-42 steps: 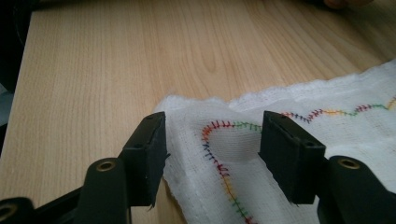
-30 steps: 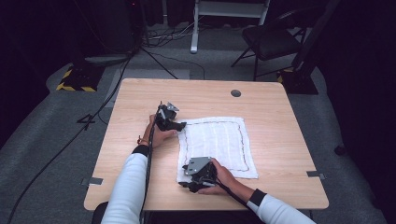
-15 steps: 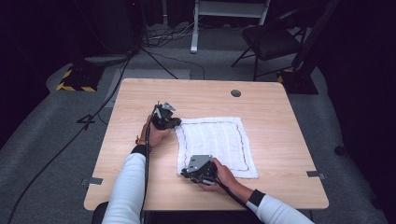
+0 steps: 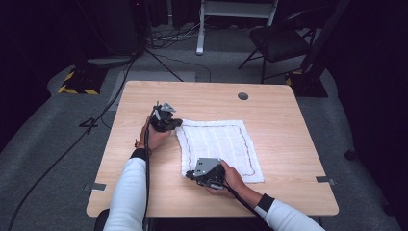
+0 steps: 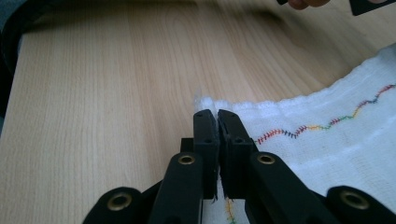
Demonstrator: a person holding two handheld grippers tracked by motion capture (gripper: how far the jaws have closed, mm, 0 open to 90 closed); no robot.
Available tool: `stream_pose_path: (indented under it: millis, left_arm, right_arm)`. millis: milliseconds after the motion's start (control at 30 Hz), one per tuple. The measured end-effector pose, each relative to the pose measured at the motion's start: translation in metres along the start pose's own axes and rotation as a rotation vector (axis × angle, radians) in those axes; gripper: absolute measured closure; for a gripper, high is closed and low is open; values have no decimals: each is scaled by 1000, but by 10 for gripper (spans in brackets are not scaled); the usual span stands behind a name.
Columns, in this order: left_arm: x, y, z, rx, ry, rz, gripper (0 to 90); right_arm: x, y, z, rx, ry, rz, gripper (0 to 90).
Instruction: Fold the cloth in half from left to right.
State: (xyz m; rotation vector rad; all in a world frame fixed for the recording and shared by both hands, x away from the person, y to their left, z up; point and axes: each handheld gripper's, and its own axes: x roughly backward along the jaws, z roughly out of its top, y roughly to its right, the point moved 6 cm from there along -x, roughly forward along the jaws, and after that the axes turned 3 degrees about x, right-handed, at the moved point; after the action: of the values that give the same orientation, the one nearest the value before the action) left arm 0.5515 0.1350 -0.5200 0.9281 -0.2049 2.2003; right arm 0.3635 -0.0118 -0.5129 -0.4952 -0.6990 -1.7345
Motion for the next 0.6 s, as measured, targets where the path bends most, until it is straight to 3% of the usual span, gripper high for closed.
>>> stream_pose_path:
  millis: [200,400,600]
  left_arm:
    - [8,-3,3,6,39,12,858]
    - [12,3,14,-10,84,19,859]
    - [9,13,22,-22,96,31,859]
  right_arm:
    - [4,3,5,9,14,-15,867]
    - [21,11,4,-15,42,-37,867]
    - [38,16,-3,-34,57,-55,868]
